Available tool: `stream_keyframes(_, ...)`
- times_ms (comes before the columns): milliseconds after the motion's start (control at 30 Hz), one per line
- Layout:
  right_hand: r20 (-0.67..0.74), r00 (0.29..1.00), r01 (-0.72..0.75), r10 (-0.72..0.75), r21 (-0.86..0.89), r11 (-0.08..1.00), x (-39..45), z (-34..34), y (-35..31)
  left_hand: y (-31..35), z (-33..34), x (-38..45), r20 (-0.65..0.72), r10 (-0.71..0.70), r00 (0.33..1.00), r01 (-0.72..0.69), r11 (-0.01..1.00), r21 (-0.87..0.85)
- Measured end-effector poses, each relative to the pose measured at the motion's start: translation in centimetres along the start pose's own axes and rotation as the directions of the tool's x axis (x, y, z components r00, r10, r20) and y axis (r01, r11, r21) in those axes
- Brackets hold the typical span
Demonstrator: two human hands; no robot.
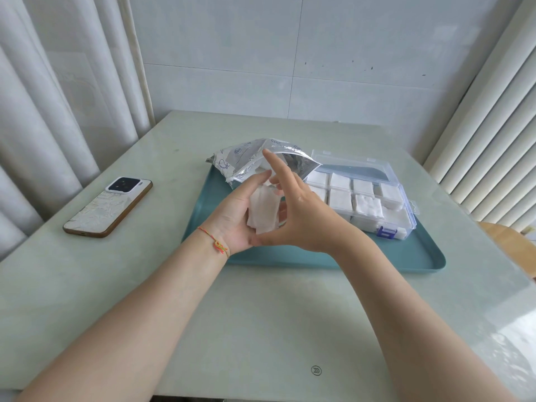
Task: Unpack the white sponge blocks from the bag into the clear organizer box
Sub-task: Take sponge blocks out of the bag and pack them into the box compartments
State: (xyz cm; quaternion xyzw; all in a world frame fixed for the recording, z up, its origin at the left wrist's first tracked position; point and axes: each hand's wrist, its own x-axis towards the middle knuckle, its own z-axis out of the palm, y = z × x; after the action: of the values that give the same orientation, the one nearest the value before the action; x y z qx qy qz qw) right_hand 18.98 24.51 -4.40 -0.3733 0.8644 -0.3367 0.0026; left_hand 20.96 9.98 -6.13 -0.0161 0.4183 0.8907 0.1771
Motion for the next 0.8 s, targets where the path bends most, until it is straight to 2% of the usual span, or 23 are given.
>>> stream_keyframes(167,0.008,1.0,-0.003,0.003,0.008,1.0,0.0,0.1,0.0,0.0,-0.1,0.2,-0.031,-0.005,1.0,0.005,1.0,-0.003)
stream_keyframes(367,-0.03,0.999,-0.015,0.015,0.002,1.0,0.2,0.1,0.2,-0.1,-0.9,0.7,-0.189,0.005,0.982,-0.024,0.995,-0.102)
stream_keyframes(433,-0.027,0.999,-0.027,0.027,0.003,1.0,0.2,0.3,0.3,0.1,-0.6,0.4,-0.161,-0.01,0.987,-0.006,0.995,-0.102)
stream_keyframes(600,0.014,0.998,-0.055,0.056,-0.029,0.998,0.2,0.4,0.4,0.1,-0.1,0.0,-0.072,-0.01,0.997,0.012,1.0,0.028)
stream_keyframes(667,-0.008,0.999,-0.043,0.043,-0.047,0.998,0.2,0.3,0.1,0.0,0.2,-0.3,-0.087,-0.017,0.996,0.025,0.996,0.088)
stream_keyframes(800,-0.067,0.998,0.0,-0.002,-0.036,0.999,0.1,0.2,-0.1,-0.1,0.4,-0.3,-0.067,0.004,0.998,0.001,0.997,0.082)
